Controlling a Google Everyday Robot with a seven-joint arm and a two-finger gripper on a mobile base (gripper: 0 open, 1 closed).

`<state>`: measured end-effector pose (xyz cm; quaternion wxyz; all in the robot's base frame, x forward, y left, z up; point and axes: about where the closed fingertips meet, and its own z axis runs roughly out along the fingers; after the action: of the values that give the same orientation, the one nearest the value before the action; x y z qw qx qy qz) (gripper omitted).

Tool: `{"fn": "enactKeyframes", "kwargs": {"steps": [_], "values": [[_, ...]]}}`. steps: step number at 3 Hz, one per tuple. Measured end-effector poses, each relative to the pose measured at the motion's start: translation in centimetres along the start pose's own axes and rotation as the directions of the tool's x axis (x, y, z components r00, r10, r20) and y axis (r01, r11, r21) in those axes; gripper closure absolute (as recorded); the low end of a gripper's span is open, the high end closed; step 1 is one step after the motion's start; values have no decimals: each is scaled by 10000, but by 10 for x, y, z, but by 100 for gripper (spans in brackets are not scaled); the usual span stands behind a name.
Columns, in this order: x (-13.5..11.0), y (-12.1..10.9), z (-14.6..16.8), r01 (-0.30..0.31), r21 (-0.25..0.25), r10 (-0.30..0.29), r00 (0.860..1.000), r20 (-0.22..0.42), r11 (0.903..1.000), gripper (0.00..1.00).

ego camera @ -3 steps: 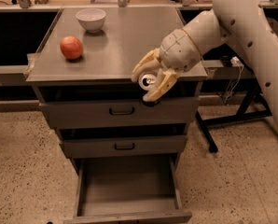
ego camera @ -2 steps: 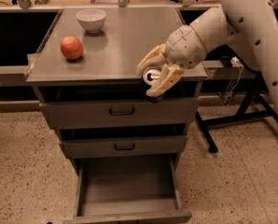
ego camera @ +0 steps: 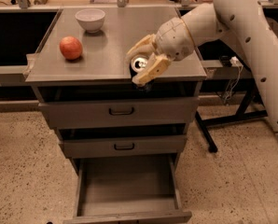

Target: Pick pepsi can from bottom drawer and place on counter

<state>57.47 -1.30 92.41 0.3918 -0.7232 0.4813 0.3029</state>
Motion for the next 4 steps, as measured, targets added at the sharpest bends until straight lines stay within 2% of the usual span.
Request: {"fn": "enactKeyframes", "kwargs": {"steps": [1, 2, 3, 4], "values": [[-33, -63, -4, -1213, 1908, 1106, 9917, 660, 9741, 100], [-30, -79, -8, -2328, 3198, 2115, 9722, 1004, 9184, 100], [-12, -105, 19, -2940, 3151, 2393, 9499, 2009, 9024, 100], [-8, -113, 20, -3019, 3144, 2397, 9452, 2214, 9000, 100]]}}
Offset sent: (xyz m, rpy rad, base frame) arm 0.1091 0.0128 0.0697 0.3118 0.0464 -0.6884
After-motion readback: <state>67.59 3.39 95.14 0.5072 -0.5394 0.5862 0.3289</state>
